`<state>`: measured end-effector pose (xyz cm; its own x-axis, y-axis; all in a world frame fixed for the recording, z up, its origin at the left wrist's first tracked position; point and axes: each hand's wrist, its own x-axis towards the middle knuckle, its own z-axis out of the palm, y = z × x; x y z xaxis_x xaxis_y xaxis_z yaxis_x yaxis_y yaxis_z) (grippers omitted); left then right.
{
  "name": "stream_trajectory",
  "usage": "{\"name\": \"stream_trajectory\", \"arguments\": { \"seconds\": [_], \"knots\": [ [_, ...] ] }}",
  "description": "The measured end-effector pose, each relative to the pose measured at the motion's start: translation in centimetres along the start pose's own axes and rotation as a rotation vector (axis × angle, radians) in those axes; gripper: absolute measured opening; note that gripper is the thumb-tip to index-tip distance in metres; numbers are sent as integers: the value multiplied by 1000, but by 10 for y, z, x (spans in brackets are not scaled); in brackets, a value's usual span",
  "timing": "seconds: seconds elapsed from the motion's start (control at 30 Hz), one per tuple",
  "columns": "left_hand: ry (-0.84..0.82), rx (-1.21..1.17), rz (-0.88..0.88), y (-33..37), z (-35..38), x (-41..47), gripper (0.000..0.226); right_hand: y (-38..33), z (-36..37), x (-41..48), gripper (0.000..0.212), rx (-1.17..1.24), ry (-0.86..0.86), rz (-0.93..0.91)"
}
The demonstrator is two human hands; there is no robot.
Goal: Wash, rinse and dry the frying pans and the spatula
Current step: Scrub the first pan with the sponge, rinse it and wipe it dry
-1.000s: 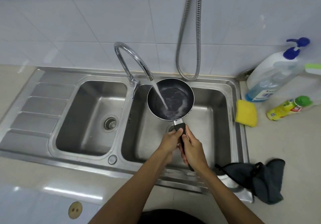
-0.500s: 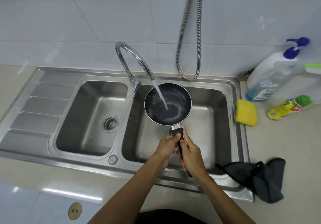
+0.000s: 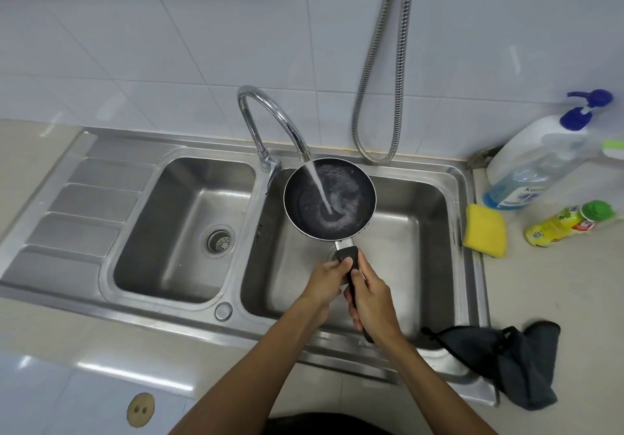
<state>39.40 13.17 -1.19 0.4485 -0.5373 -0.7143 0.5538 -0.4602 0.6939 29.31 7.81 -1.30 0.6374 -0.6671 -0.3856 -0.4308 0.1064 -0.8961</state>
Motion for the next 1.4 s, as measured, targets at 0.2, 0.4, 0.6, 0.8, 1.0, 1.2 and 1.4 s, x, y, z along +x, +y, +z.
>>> {"name": "stream_trajectory", "arguments": {
  "seconds": [0.2,0.4,0.6,0.8,1.0,1.2,1.4],
  "knots": [
    [3,8,-32,-10,0,-6,30,8,-2,-10,48,-2,-13,-3],
    [-44,-5,-46,-14,12,-3,31,16,-17,-10,51,-93,-13,-59],
    [84,69,-73,4,-24,11,25,20,-35,3,65,-391,22,-105],
    [359,68,26,62,-100,50,12,20,-48,5,78,-837,80,-253],
    [469,51,96,110,-129,77,10,11,-49,-4,94,-1075,128,-225],
    [430,-69,55,125,-135,93,12,-10,-45,-12,90,-1010,191,-184],
    [509,-293,90,127,-127,90,15,-15,-38,-12,90,-968,222,-169]
  ]
}}
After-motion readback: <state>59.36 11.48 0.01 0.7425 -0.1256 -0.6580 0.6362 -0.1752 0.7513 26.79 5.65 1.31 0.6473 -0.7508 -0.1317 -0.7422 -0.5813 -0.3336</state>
